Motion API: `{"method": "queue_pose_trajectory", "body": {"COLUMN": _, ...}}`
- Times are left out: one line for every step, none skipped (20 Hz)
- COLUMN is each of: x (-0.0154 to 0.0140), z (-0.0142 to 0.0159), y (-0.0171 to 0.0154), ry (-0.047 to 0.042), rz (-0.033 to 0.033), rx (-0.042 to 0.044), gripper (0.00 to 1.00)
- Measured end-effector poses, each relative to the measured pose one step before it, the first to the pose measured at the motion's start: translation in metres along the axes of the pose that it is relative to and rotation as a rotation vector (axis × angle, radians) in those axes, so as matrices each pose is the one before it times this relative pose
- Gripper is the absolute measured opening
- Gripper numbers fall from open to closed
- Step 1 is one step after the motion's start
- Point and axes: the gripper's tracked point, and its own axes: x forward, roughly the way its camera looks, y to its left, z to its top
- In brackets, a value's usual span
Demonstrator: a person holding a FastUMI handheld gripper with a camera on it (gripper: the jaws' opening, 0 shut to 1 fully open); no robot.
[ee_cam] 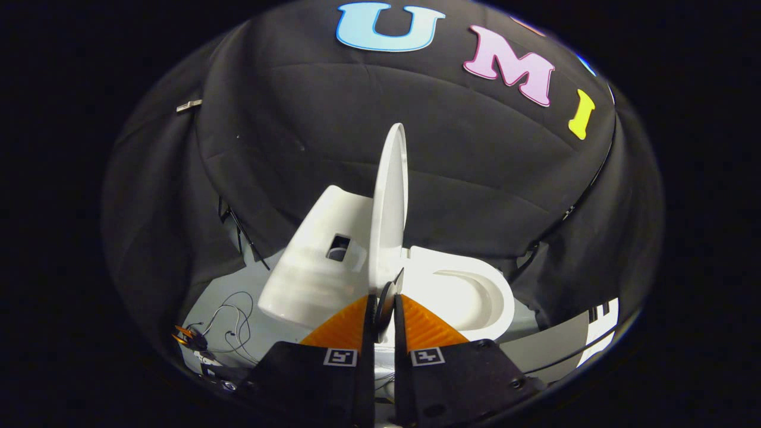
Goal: Open the toilet lid.
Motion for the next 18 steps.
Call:
{"method": "queue_pose_trajectory", "body": {"x": 0.0021, "z": -0.00251, "y": 0.00527, "ry": 0.00589, "rz": 0.00247, "rx": -0.00131, "gripper": 0.19}}
{"method": "queue_pose_trajectory", "body": {"x": 0.00051, "z": -0.00431, "y": 0.00198, "ry": 0.01758, "rz": -0.00317, "rx": -0.00957, "gripper": 0.23}}
{"method": "queue_pose_trajectory", "body": {"x": 0.00176, "z": -0.00469, "y": 0.00072, "ry": 0.01115, "rz": -0.00777, "rx": -0.01784, "gripper": 0.27}}
{"method": "queue_pose_trajectory", "body": {"x": 0.0029, "z": 0.0005, "y": 0.00119, "ry": 0.00494, "rz": -0.00054, "rx": -0.00835, "gripper": 0.27}}
{"method": "queue_pose_trajectory", "body": {"x": 0.00245, "z": 0.00072, "y": 0.00001, "ry": -0.00174, "rz": -0.00157, "rx": 0.00369, "gripper": 0.28}}
{"method": "queue_pose_trajectory", "body": {"x": -0.00018, "z": 0.00086, "y": 0.00133, "ry": 0.00124, "rz": 0.00687, "rx": 0.00457, "gripper": 0.28}}
{"method": "queue_pose_trajectory", "body": {"x": 0.00037, "z": -0.00009, "y": 0.00422, "ry": 0.00257, "rz": 0.02751, "rx": 0.00297, "gripper": 0.29}}
{"method": "queue_pose_trajectory", "body": {"x": -0.00094, "z": 0.00149, "y": 0.00495, "ry": -0.0007, "rz": 0.03248, "rx": -0.00122, "gripper": 0.44}}
{"method": "queue_pose_trajectory", "body": {"x": 0.00268, "z": 0.0015, "y": 0.00128, "ry": -0.00235, "rz": 0.01647, "rx": -0.00232, "gripper": 0.58}}
{"method": "queue_pose_trajectory", "body": {"x": -0.00214, "z": 0.00163, "y": -0.00077, "ry": -0.00611, "rz": 0.0026, "rx": -0.00105, "gripper": 0.72}}
{"method": "queue_pose_trajectory", "body": {"x": -0.00135, "z": 0.00214, "y": -0.00163, "ry": -0.00753, "rz": 0.00686, "rx": -0.00129, "gripper": 0.86}}
{"method": "queue_pose_trajectory", "body": {"x": -0.00113, "z": 0.00136, "y": -0.00272, "ry": -0.00009, "rz": -0.00171, "rx": -0.0065, "gripper": 1.0}}
{"method": "queue_pose_trajectory", "body": {"x": -0.00437, "z": 0.00198, "y": 0.0013, "ry": -0.00105, "rz": 0.02425, "rx": 0.00157, "gripper": 1.0}}
{"method": "queue_pose_trajectory", "body": {"x": -0.00456, "z": 0.0031, "y": 0.00223, "ry": -0.00343, "rz": 0.02123, "rx": 0.0134, "gripper": 1.0}}
{"method": "queue_pose_trajectory", "body": {"x": -0.00485, "z": 0.00645, "y": 0.00043, "ry": -0.01457, "rz": 0.00854, "rx": 0.01176, "gripper": 1.0}}
{"method": "queue_pose_trajectory", "body": {"x": -0.00523, "z": 0.00833, "y": -0.00314, "ry": -0.01982, "rz": -0.00052, "rx": 0.00357, "gripper": 1.0}}
{"method": "queue_pose_trajectory", "body": {"x": -0.00345, "z": 0.00838, "y": -0.00419, "ry": -0.02055, "rz": 0.00367, "rx": -0.00075, "gripper": 1.0}}
{"method": "queue_pose_trajectory", "body": {"x": -0.00566, "z": 0.00856, "y": -0.00213, "ry": -0.02255, "rz": 0.00595, "rx": -0.00076, "gripper": 1.0}}
